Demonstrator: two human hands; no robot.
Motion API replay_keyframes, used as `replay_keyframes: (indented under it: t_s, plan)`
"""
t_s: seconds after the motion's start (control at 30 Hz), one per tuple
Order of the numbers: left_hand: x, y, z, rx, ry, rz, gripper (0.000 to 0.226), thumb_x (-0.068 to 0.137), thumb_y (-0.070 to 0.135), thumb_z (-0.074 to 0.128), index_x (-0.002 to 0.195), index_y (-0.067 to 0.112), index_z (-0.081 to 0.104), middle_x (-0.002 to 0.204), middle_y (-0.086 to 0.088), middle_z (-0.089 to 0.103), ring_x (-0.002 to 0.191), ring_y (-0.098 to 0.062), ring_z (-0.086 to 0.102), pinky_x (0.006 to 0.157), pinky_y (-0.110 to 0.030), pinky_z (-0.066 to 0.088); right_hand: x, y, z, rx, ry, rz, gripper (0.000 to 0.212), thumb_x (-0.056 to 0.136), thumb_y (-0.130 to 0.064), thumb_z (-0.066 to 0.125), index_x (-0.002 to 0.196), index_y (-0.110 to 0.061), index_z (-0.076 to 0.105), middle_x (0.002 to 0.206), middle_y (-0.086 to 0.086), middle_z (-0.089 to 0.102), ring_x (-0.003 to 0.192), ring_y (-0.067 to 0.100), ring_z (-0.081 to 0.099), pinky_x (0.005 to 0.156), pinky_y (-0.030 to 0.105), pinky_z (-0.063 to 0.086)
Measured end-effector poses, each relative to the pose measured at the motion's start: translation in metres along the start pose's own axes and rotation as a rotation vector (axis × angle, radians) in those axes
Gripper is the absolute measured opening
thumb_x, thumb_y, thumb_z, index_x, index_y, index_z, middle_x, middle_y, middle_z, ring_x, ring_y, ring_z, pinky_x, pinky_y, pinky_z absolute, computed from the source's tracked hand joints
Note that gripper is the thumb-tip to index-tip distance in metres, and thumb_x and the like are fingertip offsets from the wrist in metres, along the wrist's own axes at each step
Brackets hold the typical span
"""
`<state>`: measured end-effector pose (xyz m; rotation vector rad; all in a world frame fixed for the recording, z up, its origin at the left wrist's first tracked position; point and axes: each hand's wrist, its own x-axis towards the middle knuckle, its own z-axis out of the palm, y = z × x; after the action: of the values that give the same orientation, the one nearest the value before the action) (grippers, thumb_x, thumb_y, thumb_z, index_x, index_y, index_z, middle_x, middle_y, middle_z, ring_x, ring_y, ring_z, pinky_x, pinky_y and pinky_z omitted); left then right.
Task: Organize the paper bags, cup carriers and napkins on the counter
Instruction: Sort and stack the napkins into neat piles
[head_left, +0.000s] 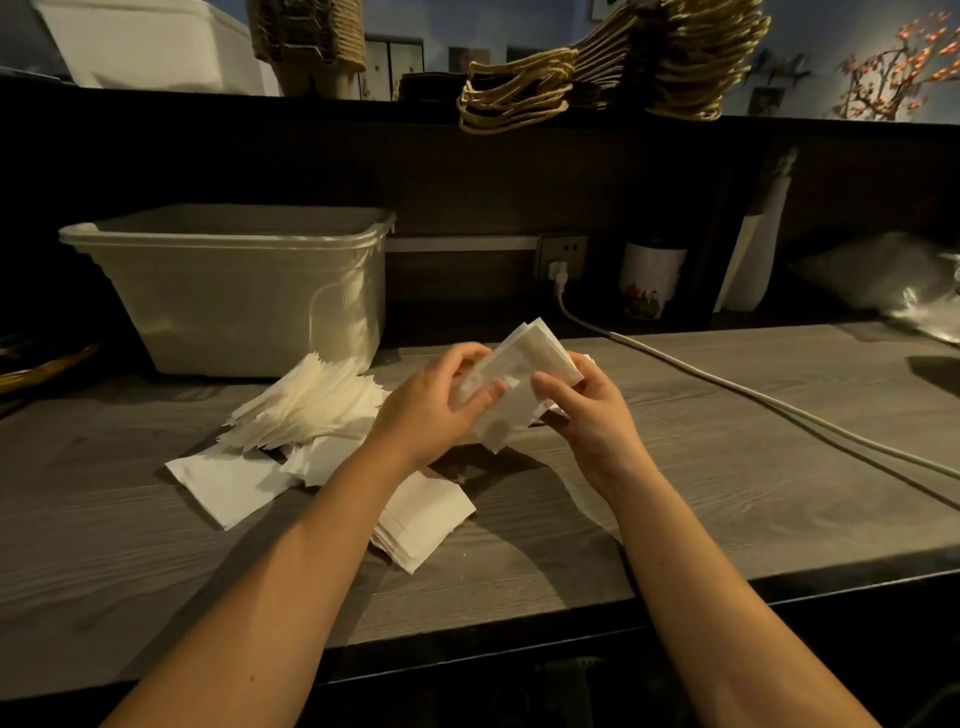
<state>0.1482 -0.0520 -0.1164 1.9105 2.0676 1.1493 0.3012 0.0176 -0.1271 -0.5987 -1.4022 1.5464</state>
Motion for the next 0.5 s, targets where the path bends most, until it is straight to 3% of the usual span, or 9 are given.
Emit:
replay_keyframes:
  t_s: [0.17,0.33,0.5]
  plan:
    - [-0.003,0.007,0.006,-0.017,-0.057,-0.046,0.047,0.096,0.046,0.034,0.137,0.023,0.03,0.115,0.003,0.05,0.095,-0.009,0.047,0.066,-0.021,0.042,-0.003,0.001,0.006,-0.039,-0.066,-0.005,0.023,0.087,-0.013,0.061,0.107,-0.023,0.058,0.103,0.0,0.063,0.095,0.014,0.063,0.081,0.029,0.055]
    - [-0.005,0.013,0.011,-0.154,-0.047,-0.084,0.03,0.098,0.043,0.03,0.113,0.016,0.034,0.099,-0.001,0.054,0.09,-0.021,0.058,0.074,-0.042,0.053,0.0,0.002,0.01,0.177,-0.041,0.104,0.029,0.089,-0.013,0.057,0.118,-0.018,0.054,0.109,0.003,0.063,0.099,0.018,0.062,0.08,0.031,0.054]
    - [-0.006,0.014,0.023,-0.251,0.007,-0.122,0.018,0.099,0.04,0.028,0.105,0.022,0.028,0.089,0.01,0.047,0.078,-0.004,0.053,0.07,-0.033,0.054,-0.001,0.009,0.018,0.239,-0.067,0.326,0.039,0.092,-0.025,0.055,0.129,-0.014,0.048,0.122,0.012,0.059,0.109,0.026,0.059,0.085,0.037,0.053]
